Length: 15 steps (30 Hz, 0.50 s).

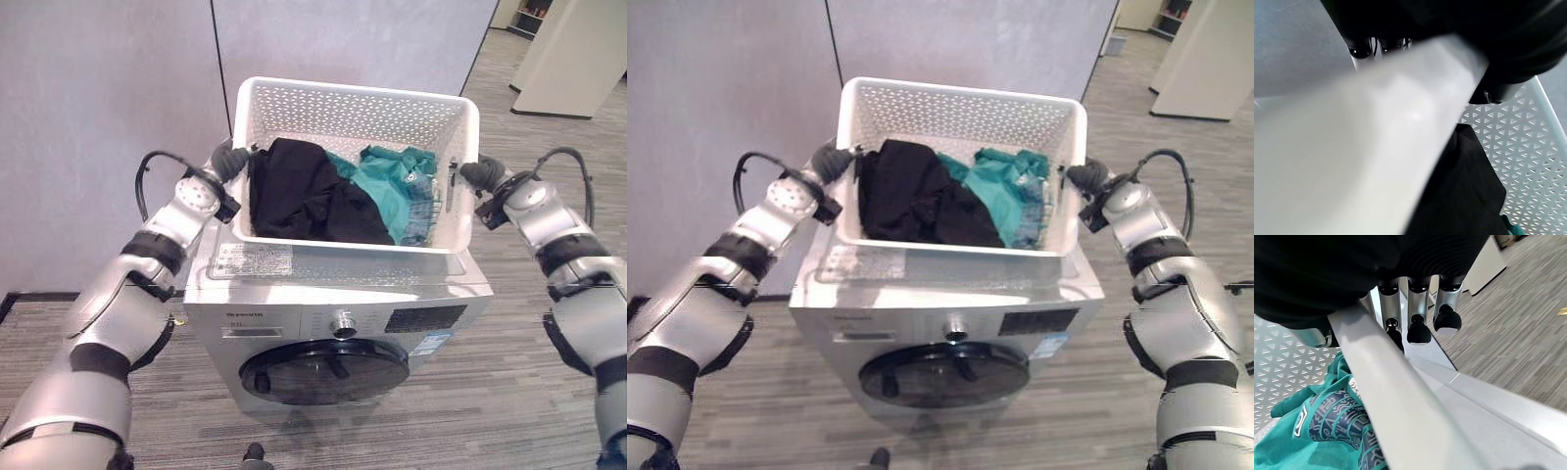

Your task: Grab the laundry basket,head to the washer,open it,put in the laundry and shut it.

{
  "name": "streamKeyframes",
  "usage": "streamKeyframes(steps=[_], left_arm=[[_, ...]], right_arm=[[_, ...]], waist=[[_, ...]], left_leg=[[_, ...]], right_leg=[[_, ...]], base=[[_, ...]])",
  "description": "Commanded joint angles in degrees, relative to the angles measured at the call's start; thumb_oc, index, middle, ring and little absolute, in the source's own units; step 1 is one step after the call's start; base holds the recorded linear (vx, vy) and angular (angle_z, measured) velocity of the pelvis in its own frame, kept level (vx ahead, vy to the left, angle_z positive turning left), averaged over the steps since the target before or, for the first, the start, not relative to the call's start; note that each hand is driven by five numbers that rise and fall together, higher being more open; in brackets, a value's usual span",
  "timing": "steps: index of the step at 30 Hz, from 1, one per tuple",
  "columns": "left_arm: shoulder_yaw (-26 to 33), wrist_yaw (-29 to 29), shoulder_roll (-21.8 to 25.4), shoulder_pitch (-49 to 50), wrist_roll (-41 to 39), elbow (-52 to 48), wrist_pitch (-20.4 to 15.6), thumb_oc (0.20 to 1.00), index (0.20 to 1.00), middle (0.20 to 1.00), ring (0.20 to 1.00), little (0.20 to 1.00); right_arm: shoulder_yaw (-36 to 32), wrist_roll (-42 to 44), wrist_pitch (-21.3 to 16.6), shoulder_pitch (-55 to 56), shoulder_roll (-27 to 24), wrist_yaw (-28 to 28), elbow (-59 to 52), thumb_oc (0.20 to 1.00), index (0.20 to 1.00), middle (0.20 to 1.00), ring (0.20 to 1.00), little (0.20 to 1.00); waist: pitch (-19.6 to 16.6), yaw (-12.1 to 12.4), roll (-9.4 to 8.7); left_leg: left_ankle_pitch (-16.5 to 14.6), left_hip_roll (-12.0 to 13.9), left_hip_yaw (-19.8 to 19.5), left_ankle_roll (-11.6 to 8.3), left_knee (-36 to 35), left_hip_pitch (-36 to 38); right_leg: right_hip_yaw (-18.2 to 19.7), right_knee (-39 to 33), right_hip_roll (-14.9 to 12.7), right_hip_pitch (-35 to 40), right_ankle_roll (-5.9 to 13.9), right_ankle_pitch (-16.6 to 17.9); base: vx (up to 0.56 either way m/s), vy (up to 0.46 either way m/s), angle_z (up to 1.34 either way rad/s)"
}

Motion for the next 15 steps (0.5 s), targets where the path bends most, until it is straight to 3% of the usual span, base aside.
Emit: streamKeyframes(steps=[1,2,3,5,10,15], left_arm=[[-0.49,0.52,5.35,-7.83,1.50,12.22,0.21,0.896,0.896,0.896,0.896,0.896],[-1.51,0.53,5.17,-9.16,2.41,13.46,0.33,1.000,1.000,1.000,1.000,1.000],[-2.38,0.59,4.80,-10.53,3.70,14.59,0.44,1.000,1.000,1.000,1.000,1.000],[-4.00,0.90,4.61,-12.28,6.31,16.52,0.87,1.000,1.000,1.000,1.000,1.000],[-6.84,-0.99,4.67,-11.90,13.20,18.71,2.50,1.000,1.000,1.000,1.000,1.000],[-6.72,-1.51,3.12,-10.73,14.16,17.34,2.55,1.000,1.000,1.000,1.000,1.000]], right_arm=[[6.30,-2.78,3.84,-4.18,-5.58,0.60,10.49,0.300,0.300,0.300,0.300,0.300],[6.99,-3.22,3.91,-5.13,-5.07,0.82,11.58,0.454,0.454,0.454,0.454,0.454],[7.79,-3.74,3.97,-5.74,-4.52,1.21,12.26,0.555,0.555,0.555,0.555,0.555],[8.13,-3.84,3.96,-6.56,-3.63,1.16,12.93,1.000,1.000,1.000,1.000,1.000],[8.31,-3.99,3.82,-8.85,-3.50,0.89,15.34,1.000,1.000,1.000,1.000,1.000],[7.76,-3.75,3.26,-9.87,-6.62,-0.58,16.99,1.000,1.000,1.000,1.000,1.000]], waist=[[1.89,2.06,1.66],[1.94,2.09,1.75],[1.90,2.02,1.79],[1.73,1.91,1.93],[1.32,2.39,2.01],[1.50,2.64,2.27]], left_leg=[[-1.08,4.27,2.88,-1.30,1.21,3.22],[-0.77,4.35,2.76,-1.37,1.13,3.19],[-0.69,4.43,2.69,-1.39,0.97,3.25],[-0.38,4.52,2.55,-1.40,0.92,3.27],[-0.62,4.39,2.23,-1.32,0.76,3.89],[-0.57,3.86,1.38,-1.38,0.64,3.41]], right_leg=[[-1.64,4.98,-2.38,-1.92,1.18,-4.71],[-1.88,4.92,-2.31,-1.77,1.15,-4.76],[-2.05,4.96,-2.22,-1.65,1.07,-4.89],[-2.11,5.14,-1.98,-1.55,0.91,-5.10],[-2.23,5.05,-2.00,-0.79,0.94,-5.30],[-2.82,4.25,-2.30,-0.39,1.00,-5.16]], base=[[0.02,-0.028,0.04],[0.03,-0.039,0.04],[0.03,-0.030,0.02],[0.03,-0.017,0.06],[0.03,0.000,0.13],[0.01,0.002,0.06]])
